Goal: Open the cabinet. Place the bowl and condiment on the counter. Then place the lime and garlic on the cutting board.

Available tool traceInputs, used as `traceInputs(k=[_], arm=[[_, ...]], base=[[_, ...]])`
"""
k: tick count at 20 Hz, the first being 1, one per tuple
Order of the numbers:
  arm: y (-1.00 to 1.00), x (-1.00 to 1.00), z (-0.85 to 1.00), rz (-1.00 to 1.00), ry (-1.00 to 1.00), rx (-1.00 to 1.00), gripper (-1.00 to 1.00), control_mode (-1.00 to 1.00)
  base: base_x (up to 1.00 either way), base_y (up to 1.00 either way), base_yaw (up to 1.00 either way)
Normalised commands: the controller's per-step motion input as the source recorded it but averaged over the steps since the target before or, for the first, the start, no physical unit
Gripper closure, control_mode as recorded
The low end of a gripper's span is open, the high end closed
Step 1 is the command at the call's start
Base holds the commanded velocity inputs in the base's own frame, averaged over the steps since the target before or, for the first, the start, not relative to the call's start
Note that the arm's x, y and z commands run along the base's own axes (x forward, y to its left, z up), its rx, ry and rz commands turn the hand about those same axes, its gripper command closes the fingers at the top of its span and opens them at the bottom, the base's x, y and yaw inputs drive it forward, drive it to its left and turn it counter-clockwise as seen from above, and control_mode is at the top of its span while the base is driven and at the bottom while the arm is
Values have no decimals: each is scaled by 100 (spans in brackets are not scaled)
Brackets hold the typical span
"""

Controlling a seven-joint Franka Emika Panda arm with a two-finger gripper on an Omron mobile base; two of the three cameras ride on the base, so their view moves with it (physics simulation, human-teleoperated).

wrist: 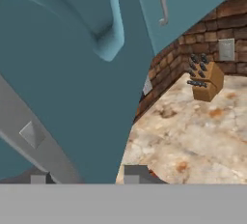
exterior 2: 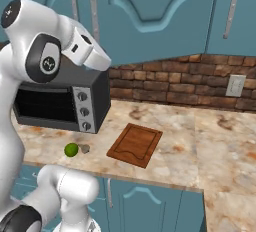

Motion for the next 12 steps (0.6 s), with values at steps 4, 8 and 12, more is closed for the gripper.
traceInputs(k=[4, 8, 12], arm=[[-84, -78, 0, -11, 14, 10, 100, -100], [-37, -59, 0, -8, 12, 4, -100, -100], [23, -95, 0, 0, 0, 0, -100, -100]], base=[[0, 0, 0], [0, 0, 0], [0, 0, 0]])
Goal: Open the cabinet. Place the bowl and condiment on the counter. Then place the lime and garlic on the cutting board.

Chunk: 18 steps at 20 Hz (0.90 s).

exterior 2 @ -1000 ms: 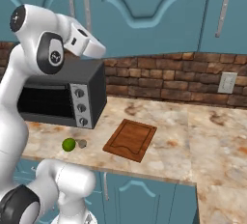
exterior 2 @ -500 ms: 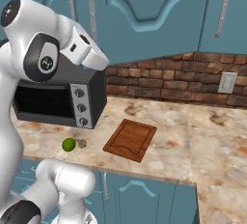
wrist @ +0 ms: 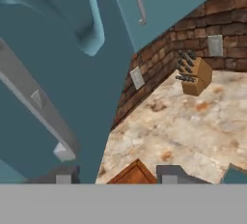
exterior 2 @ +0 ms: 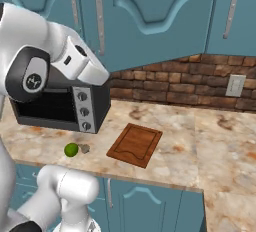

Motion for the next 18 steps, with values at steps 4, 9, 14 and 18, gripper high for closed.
traceInputs(k=[4, 9, 14, 18], arm=[[92, -100, 2, 0, 1, -14, -100, -100], [100, 0, 0, -5, 6, -42, -100, -100], [72, 85, 0, -14, 10, -27, -100, -100], [6, 100, -8, -5, 23, -26, -100, -100]], base=[[0, 0, 0], [0, 0, 0], [0, 0, 0], [0, 0, 0]])
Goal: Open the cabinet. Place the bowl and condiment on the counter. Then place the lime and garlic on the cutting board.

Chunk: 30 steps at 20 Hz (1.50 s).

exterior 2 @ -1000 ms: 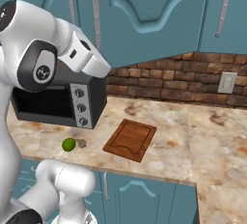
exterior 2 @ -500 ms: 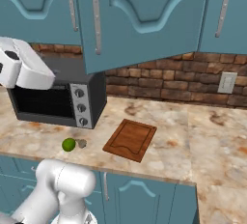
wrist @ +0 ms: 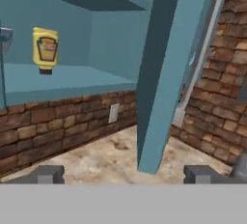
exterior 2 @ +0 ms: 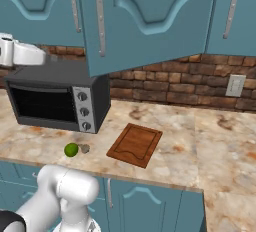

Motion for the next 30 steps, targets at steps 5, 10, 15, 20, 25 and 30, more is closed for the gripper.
traceInputs(k=[5, 10, 15, 20, 25, 30], arm=[[-26, 100, 0, 0, 27, -24, -100, -100], [-79, 57, -2, 0, 25, -13, -100, -100], [-86, -1, -2, -4, 24, -4, -100, -100], [-99, -59, 0, -13, 11, 0, -100, -100], [-100, -17, 0, -8, 6, 0, -100, -100], [-100, -2, 0, -1, -9, 2, -100, -100]], base=[[0, 0, 0], [0, 0, 0], [0, 0, 0], [0, 0, 0], [0, 0, 0], [0, 0, 0]])
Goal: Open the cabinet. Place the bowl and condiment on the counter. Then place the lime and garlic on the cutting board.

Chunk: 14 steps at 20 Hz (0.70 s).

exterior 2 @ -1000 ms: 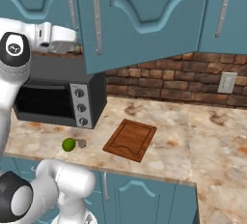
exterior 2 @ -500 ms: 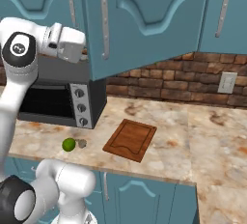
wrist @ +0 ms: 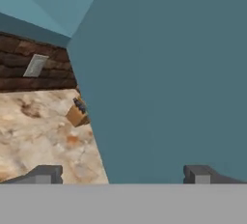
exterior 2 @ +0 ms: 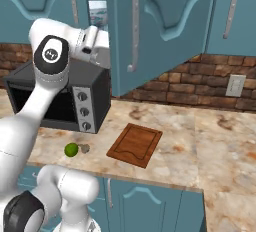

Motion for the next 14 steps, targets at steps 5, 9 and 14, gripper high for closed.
traceInputs(k=[5, 9, 14], arm=[[-100, 0, 0, 0, -27, 11, -100, -100], [-100, 0, 0, 0, -18, 21, -100, -100], [-64, -6, -1, 0, -6, 20, -100, -100]], base=[[0, 0, 0], [0, 0, 0], [0, 0, 0]])
